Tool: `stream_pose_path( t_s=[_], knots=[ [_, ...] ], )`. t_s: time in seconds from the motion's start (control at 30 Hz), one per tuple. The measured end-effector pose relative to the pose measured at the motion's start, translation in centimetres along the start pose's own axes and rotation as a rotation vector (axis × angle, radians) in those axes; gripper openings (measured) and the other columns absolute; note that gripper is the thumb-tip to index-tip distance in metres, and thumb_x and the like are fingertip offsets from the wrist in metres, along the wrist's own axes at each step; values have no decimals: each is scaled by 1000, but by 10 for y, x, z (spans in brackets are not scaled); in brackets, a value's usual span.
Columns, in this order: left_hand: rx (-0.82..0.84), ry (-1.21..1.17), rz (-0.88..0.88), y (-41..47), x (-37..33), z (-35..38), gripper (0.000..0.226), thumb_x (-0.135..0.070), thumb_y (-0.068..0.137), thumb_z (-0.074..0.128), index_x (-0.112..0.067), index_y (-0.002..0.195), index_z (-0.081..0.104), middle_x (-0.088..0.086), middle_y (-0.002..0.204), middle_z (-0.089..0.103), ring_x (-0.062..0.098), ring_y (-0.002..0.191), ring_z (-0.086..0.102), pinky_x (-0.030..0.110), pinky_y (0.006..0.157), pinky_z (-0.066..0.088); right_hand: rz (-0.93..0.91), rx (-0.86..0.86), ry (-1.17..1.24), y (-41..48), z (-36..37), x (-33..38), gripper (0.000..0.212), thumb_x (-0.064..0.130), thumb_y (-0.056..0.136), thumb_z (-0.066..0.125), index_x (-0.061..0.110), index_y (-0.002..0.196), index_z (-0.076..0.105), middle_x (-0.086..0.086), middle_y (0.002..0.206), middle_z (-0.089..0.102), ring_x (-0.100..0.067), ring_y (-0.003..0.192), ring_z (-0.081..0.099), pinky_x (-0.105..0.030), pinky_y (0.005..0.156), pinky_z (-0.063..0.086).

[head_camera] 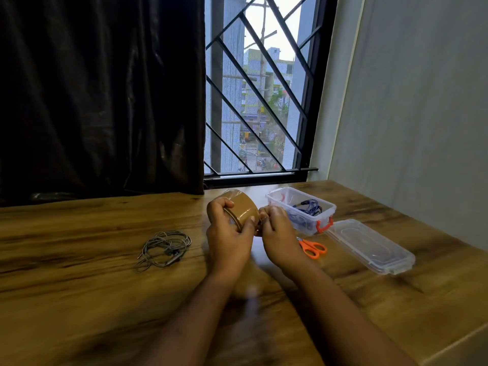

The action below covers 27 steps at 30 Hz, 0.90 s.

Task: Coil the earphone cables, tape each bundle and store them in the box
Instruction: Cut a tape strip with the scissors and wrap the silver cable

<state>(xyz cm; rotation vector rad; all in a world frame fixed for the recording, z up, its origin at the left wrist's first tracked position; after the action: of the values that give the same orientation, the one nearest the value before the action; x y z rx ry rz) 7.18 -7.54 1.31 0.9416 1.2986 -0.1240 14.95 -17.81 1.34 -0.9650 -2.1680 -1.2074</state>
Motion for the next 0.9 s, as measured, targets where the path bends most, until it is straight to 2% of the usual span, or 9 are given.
stream_pose_path(
  t_s=[0.07,0.13,0.27,0.33,0.43,0.53,0.67,0.83,0.9],
  knots=[
    [10,-18,-5,0,3,1,45,-40,65,67,-46,99,38,2,109,60,24,93,67,49,78,55,20,7,2,-1,1,-3,16,27,93,38,19,86,51,-18,106,53,-34,100,57,-51,85,52],
    [22,-15,-21,0,7,3,45,-44,63,65,-47,99,38,2,108,62,23,94,67,48,78,56,58,29,64,-1,2,-6,15,16,98,39,15,90,51,-19,105,52,-33,96,57,-50,83,53],
    [19,-42,-50,2,11,4,45,-45,62,65,-49,98,38,3,105,65,24,93,67,47,77,56,84,-8,220,-1,-4,-3,15,11,101,38,7,93,51,-21,105,52,-17,76,59,-37,75,58],
    [9,-53,-48,3,11,2,44,-46,62,65,-49,97,38,4,106,64,25,92,67,48,76,56,108,-26,343,-3,-9,0,15,9,101,39,11,92,50,-16,98,54,-12,71,60,-26,70,58],
    [25,-94,-71,3,15,3,46,-50,60,65,-49,98,39,7,106,65,26,91,67,49,74,57,89,-49,380,-7,-13,5,6,10,97,51,12,96,56,-6,91,63,-16,76,66,-25,67,58],
    [29,-87,-61,1,10,4,40,-40,72,69,-48,96,38,9,111,62,23,92,67,46,74,58,93,-133,320,-10,-20,4,4,10,88,65,11,90,69,-1,79,71,-9,72,68,-23,69,58],
    [20,-84,3,-2,2,5,33,-23,90,58,-49,94,39,3,112,56,18,98,60,48,81,55,131,-188,237,-12,-22,-1,11,13,83,71,9,93,75,-2,79,74,-10,73,68,-17,68,53],
    [65,-119,9,-4,-3,9,32,-14,90,58,-41,92,40,-11,106,50,15,103,56,29,77,55,191,-215,232,-12,-19,-7,7,9,86,68,11,85,74,-4,74,72,-15,70,69,-39,72,59],
    [63,-114,19,-4,-3,10,31,-12,89,60,-37,92,42,-13,104,50,14,102,58,31,79,55,181,-234,188,-12,-18,-6,11,6,87,65,13,82,71,-3,75,71,-13,70,68,-39,70,59]
  ],
)
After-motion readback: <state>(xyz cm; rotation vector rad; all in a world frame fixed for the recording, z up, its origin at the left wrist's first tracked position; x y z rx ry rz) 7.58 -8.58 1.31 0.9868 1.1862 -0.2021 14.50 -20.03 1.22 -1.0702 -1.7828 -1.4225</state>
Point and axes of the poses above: each hand's wrist, its own y-axis towards the middle knuckle, its own z-axis out of the palm, x = y × z, the point moved 7 cm from there along y, towards the middle knuckle
